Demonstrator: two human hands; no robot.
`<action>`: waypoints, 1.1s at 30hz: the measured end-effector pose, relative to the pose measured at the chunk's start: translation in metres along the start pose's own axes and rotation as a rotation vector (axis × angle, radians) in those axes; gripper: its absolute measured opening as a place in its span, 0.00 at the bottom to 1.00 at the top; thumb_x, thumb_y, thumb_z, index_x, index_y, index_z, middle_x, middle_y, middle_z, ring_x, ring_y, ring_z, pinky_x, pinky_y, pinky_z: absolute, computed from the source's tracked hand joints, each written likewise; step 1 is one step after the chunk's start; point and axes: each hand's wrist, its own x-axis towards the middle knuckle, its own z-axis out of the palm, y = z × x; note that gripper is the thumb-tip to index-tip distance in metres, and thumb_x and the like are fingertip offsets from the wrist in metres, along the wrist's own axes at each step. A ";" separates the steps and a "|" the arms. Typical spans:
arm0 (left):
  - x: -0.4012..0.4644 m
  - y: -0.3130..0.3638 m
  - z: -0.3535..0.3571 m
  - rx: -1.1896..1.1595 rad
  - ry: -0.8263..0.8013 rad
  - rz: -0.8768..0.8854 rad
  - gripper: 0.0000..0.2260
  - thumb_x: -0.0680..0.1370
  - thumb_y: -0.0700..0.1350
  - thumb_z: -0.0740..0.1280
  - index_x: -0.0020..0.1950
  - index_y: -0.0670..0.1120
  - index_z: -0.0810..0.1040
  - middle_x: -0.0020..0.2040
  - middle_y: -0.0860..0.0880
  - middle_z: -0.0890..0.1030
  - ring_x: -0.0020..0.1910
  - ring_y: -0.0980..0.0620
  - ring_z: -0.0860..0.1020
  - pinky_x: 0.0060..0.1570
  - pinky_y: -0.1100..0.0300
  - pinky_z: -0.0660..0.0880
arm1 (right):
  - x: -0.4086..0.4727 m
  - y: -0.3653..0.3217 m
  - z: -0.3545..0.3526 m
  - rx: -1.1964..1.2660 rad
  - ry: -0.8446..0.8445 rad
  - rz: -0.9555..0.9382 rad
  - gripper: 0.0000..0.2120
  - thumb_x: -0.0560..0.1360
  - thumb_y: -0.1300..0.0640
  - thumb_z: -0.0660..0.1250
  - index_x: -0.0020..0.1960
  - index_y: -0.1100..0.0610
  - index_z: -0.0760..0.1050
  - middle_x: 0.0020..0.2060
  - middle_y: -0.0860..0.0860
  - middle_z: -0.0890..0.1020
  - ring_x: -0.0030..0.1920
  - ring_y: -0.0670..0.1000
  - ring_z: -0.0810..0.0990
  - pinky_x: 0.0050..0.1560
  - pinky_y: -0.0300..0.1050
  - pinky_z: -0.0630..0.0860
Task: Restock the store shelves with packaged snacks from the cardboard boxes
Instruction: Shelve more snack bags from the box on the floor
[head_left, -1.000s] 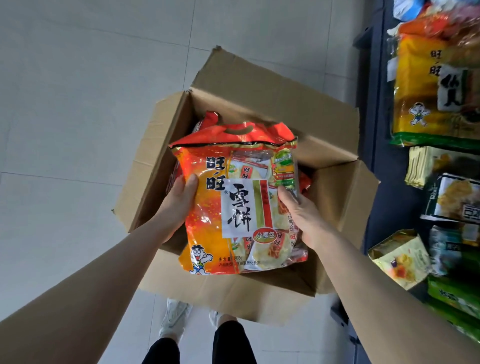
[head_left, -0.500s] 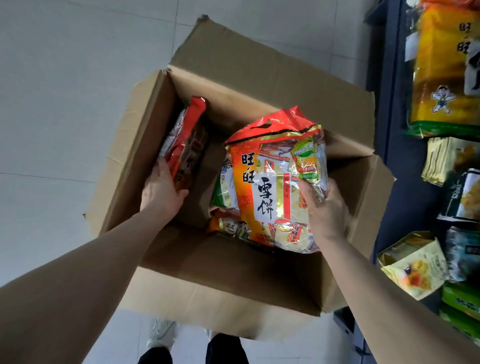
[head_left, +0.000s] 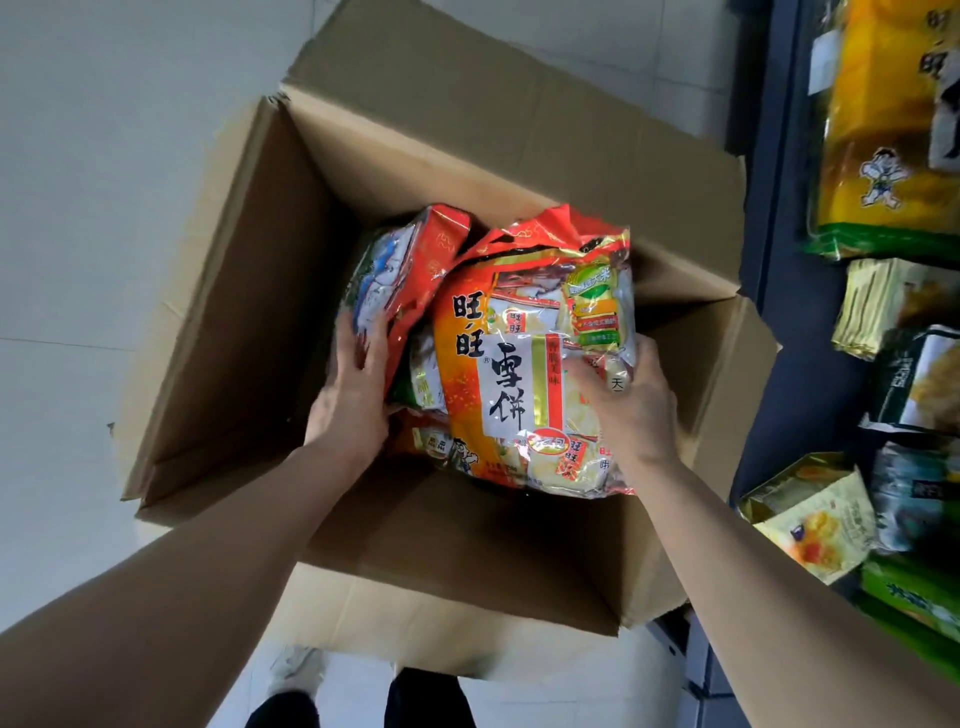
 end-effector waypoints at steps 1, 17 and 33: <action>0.002 0.002 -0.002 0.025 -0.027 -0.043 0.50 0.75 0.44 0.73 0.80 0.56 0.36 0.80 0.48 0.37 0.70 0.35 0.70 0.55 0.43 0.79 | 0.000 -0.002 -0.001 0.002 0.000 -0.005 0.22 0.71 0.38 0.74 0.60 0.44 0.72 0.46 0.39 0.83 0.48 0.44 0.84 0.51 0.47 0.82; -0.101 0.077 -0.131 -0.771 -0.606 -0.159 0.39 0.67 0.62 0.77 0.73 0.55 0.66 0.62 0.54 0.80 0.57 0.55 0.80 0.51 0.57 0.73 | -0.110 -0.058 -0.098 0.460 -0.137 0.310 0.12 0.78 0.35 0.60 0.53 0.41 0.74 0.46 0.43 0.84 0.45 0.46 0.84 0.40 0.43 0.76; -0.332 0.219 -0.336 -0.416 -0.712 0.533 0.33 0.66 0.56 0.80 0.68 0.59 0.70 0.58 0.57 0.83 0.54 0.60 0.82 0.60 0.54 0.76 | -0.419 -0.136 -0.327 0.805 0.292 0.085 0.16 0.78 0.55 0.71 0.64 0.51 0.71 0.58 0.54 0.83 0.51 0.50 0.85 0.46 0.48 0.82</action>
